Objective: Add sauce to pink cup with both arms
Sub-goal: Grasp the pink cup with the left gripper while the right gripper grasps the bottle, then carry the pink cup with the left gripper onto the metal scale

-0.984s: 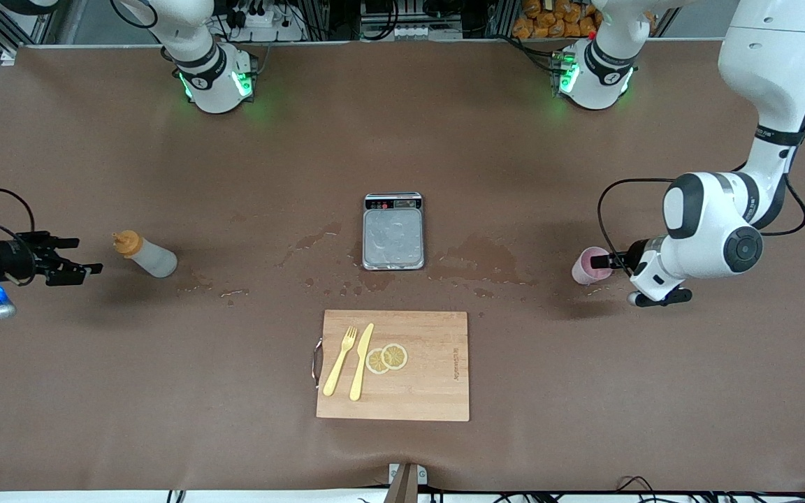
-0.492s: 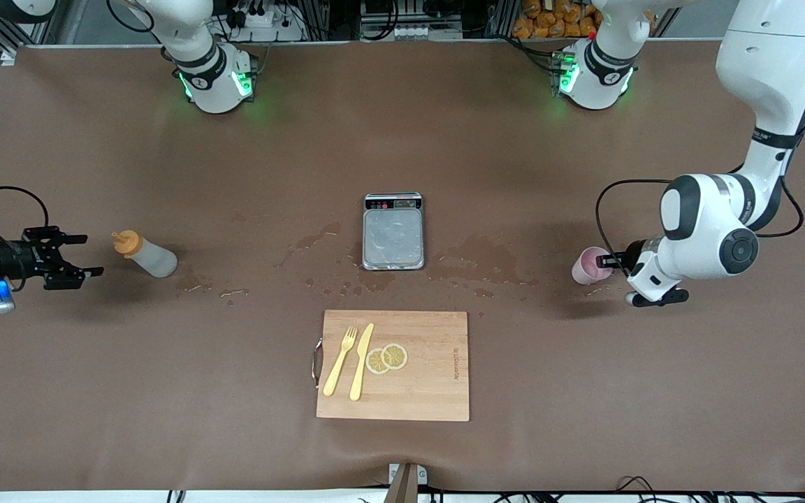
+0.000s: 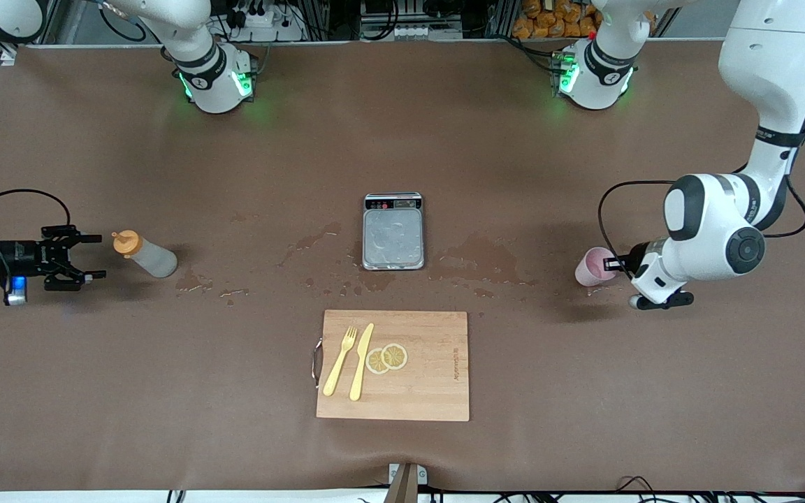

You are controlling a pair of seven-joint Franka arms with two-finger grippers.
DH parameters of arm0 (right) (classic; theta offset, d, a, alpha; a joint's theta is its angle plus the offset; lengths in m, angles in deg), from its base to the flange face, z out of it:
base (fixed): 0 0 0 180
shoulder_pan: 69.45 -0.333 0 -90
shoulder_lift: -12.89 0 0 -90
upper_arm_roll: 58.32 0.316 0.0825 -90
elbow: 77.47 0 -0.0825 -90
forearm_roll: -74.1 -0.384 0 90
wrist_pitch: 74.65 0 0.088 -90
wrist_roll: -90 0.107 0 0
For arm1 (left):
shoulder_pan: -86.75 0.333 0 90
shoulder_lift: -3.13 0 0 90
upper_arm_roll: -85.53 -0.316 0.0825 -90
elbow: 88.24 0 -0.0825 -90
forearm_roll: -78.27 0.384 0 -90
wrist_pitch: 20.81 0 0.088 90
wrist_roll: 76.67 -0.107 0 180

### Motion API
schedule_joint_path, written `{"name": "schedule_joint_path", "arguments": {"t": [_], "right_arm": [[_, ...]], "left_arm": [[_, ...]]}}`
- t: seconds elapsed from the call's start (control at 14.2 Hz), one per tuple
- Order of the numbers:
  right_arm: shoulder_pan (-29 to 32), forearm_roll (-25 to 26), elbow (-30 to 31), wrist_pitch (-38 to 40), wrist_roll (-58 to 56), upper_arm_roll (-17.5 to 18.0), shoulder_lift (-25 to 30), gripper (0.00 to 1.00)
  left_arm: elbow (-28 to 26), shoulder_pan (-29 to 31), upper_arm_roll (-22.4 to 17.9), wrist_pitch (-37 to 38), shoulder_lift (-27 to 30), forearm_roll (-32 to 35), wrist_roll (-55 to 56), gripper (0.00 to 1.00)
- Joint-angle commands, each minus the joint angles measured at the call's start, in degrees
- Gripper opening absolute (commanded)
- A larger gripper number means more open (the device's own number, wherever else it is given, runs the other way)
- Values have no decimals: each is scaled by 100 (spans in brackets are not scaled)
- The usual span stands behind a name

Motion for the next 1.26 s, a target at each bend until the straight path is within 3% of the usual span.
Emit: {"name": "schedule_joint_path", "arguments": {"t": [0.0, 0.21, 0.77, 1.19], "right_arm": [[338, -492, -166, 281, 157, 107, -480, 100], [436, -581, -166, 307, 148, 115, -701, 100], [454, -907, -166, 492, 465, 115, -1053, 100], [445, -907, -148, 483, 421, 115, -1202, 100]], "left_arm": [[34, -3, 52, 40, 465, -121, 15, 0], [61, -11, 429, 136, 730, -236, 655, 0], [587, -221, 1747, 154, 651, -166, 3229, 0], [938, -1048, 1731, 128, 380, -113, 4425, 0]]}}
